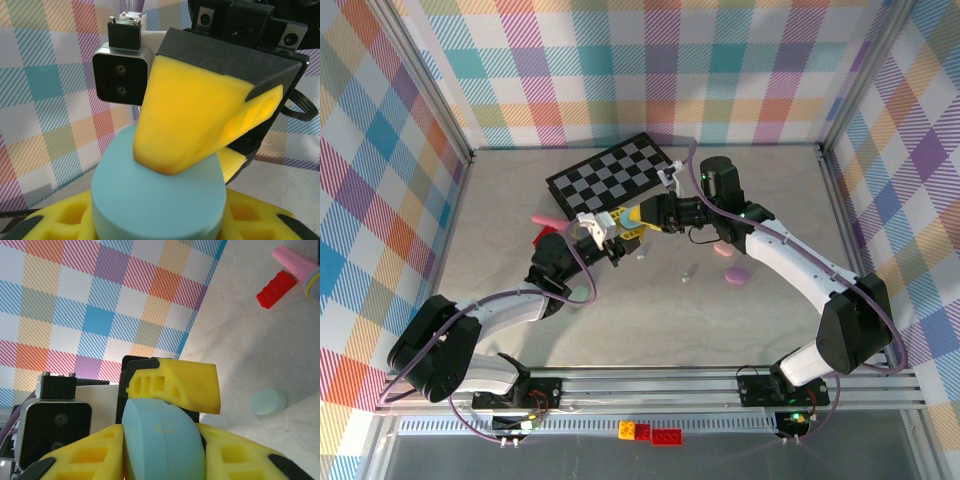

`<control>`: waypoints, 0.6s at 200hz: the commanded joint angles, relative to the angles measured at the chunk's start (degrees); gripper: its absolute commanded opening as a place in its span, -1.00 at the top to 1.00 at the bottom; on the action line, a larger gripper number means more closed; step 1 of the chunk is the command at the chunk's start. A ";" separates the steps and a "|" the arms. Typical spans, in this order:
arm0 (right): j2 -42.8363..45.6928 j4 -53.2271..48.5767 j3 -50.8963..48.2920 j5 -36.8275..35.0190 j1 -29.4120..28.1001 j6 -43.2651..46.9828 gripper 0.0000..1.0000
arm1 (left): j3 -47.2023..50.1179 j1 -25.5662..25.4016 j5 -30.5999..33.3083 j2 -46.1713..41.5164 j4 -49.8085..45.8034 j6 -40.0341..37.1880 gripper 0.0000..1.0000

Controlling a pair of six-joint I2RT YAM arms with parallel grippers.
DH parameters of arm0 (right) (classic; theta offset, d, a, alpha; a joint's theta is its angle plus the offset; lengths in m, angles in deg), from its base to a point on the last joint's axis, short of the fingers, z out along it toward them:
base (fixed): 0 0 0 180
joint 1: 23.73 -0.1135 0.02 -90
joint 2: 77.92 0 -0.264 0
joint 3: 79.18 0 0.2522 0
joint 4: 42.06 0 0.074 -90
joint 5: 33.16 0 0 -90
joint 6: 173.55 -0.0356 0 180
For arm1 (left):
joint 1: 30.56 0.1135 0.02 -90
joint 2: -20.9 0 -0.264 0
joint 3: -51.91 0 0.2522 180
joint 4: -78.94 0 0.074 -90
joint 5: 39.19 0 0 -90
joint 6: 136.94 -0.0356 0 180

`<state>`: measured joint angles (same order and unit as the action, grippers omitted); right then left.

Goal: Insert wireless bluetooth earbuds into charging case

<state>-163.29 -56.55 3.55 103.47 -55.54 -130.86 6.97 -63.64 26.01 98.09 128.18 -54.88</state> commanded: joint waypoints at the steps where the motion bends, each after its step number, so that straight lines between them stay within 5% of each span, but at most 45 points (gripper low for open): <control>1: 0.45 3.12 -1.08 0.10 0.67 -0.67 0.46 | 1.03 0.47 -0.44 -0.62 0.72 -0.09 0.14; 59: 3.39 0.99 -6.28 -9.08 4.57 2.35 0.57 | 3.36 0.56 1.49 -5.23 -7.95 -3.77 -0.89; 120: -2.82 0.48 -12.60 -23.78 10.37 5.97 0.58 | 6.65 0.39 7.50 -16.12 -26.99 -4.81 -0.99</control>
<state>-162.28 -57.47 -7.53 85.55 -46.80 -126.73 12.15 -63.42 29.55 86.03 110.41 -58.64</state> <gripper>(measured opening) 0.293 0.995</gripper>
